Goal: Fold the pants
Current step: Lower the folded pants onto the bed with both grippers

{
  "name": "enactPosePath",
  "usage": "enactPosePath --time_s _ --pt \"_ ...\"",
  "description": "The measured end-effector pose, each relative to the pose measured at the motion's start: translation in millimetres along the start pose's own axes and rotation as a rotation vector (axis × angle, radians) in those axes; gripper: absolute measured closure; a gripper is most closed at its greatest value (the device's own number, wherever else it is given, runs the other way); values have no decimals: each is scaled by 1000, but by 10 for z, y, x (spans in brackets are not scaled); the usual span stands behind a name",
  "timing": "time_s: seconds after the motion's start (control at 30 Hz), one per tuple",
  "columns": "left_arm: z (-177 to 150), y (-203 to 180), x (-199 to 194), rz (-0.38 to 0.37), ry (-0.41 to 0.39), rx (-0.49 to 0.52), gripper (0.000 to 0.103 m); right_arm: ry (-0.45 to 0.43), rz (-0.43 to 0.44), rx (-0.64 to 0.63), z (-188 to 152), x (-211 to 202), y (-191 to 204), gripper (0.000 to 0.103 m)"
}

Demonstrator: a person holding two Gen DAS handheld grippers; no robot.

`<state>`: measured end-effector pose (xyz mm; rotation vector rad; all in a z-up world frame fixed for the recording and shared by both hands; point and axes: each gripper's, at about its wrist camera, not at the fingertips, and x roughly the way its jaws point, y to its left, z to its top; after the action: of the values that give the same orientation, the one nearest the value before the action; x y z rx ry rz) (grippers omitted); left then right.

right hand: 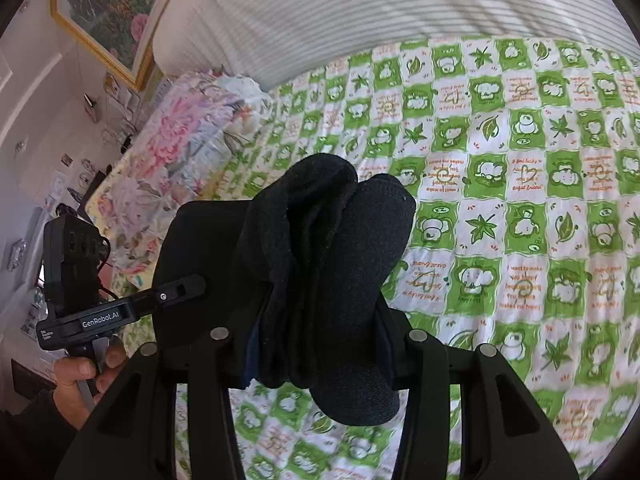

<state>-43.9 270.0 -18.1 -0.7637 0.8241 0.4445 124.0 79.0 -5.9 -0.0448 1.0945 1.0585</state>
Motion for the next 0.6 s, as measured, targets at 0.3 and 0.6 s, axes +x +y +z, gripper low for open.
enactPosePath --time_s 0.3,0.6 --pt "-30 163 135 49 -4 -51 41 22 -67 -2 -36 131 -198 42" --pt "-192 234 111 73 -10 -57 35 -60 -141 -40 -175 -6 -321 22"
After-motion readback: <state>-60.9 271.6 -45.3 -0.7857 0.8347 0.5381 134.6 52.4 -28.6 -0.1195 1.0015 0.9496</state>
